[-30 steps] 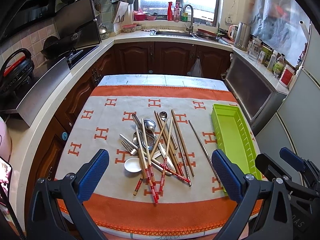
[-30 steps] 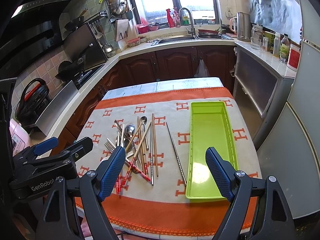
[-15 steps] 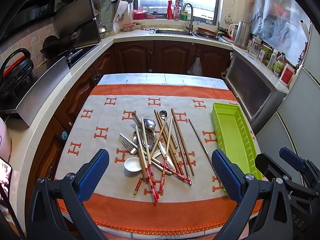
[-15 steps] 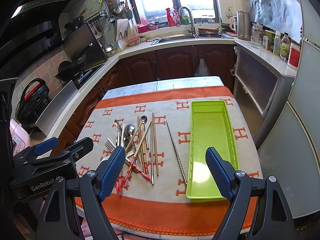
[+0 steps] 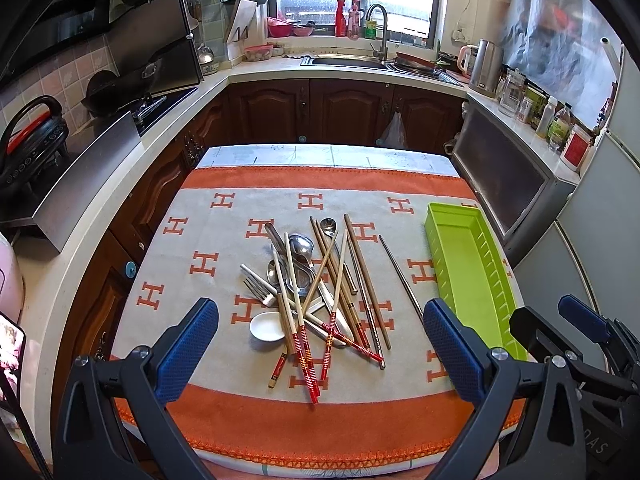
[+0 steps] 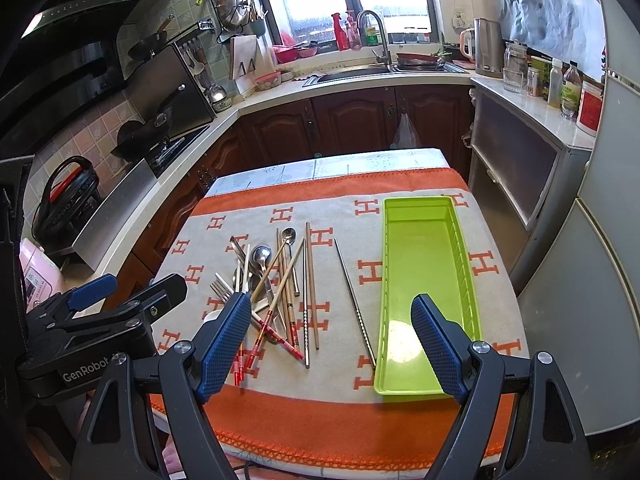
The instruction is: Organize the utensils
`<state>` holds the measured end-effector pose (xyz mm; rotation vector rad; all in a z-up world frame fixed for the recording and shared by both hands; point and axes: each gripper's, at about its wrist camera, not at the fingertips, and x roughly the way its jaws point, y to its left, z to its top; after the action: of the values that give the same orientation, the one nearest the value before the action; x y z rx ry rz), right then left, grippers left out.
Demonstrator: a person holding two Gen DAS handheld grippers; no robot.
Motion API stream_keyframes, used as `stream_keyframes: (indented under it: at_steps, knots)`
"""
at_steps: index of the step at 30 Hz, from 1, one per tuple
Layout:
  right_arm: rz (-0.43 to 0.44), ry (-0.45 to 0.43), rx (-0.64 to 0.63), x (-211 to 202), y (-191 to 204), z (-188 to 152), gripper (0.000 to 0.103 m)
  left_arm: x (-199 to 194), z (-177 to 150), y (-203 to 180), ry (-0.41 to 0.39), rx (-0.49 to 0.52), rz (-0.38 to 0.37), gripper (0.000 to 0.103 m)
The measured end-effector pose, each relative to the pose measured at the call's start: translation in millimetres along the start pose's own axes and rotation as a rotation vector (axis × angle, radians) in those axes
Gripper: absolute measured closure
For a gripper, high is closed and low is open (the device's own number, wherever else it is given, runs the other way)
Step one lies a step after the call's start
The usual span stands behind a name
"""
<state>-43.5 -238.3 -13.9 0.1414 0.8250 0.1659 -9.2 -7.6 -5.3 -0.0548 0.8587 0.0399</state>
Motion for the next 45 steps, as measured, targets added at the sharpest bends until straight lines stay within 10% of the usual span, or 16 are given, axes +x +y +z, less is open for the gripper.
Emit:
stream_keyframes:
  at_steps: [22, 31, 45]
  knots:
    - [0.074, 0.132, 0.020, 53, 4, 17, 0.031, 46, 13, 7, 0.090, 0.011, -0.061, 0.001]
    - [0.024, 0.317, 0.040, 151, -11, 54, 0.062, 103, 52, 13, 0.125, 0.062, -0.083, 0.001]
    - [-0.064, 0.590, -0.033, 298, -1, 53, 0.071, 194, 42, 20, 0.377, 0.032, -0.172, 0.013]
